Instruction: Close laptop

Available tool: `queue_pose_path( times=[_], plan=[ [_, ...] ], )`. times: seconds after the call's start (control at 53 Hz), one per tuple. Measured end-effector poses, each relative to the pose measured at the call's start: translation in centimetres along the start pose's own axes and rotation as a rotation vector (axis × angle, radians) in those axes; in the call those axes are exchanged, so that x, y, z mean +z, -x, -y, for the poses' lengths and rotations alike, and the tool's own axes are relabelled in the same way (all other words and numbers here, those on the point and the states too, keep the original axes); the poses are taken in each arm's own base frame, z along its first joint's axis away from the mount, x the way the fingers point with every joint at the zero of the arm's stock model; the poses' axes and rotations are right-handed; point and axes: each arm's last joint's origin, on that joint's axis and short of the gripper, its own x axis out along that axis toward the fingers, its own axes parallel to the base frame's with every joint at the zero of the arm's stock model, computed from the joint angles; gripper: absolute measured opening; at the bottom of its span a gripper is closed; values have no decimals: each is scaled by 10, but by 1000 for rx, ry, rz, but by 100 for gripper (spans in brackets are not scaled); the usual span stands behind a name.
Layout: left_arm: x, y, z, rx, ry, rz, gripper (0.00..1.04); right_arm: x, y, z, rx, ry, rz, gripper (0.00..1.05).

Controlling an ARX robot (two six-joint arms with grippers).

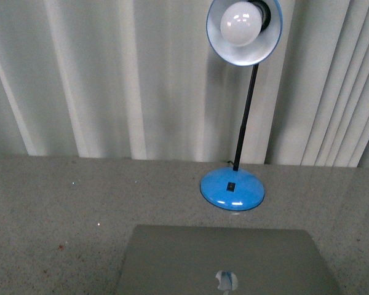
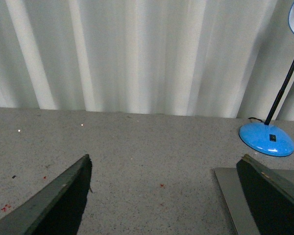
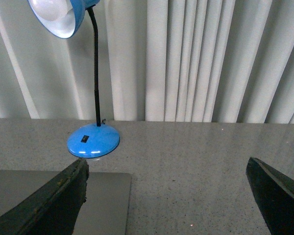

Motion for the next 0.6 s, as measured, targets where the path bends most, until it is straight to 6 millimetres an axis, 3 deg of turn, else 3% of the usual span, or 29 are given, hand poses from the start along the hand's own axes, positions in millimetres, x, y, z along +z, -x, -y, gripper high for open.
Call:
queue_pose_path(
  times=[0.604],
  plan=[
    [0, 0, 0, 0, -2, 0, 98, 0, 0, 0, 0, 0, 0, 97]
  ],
)
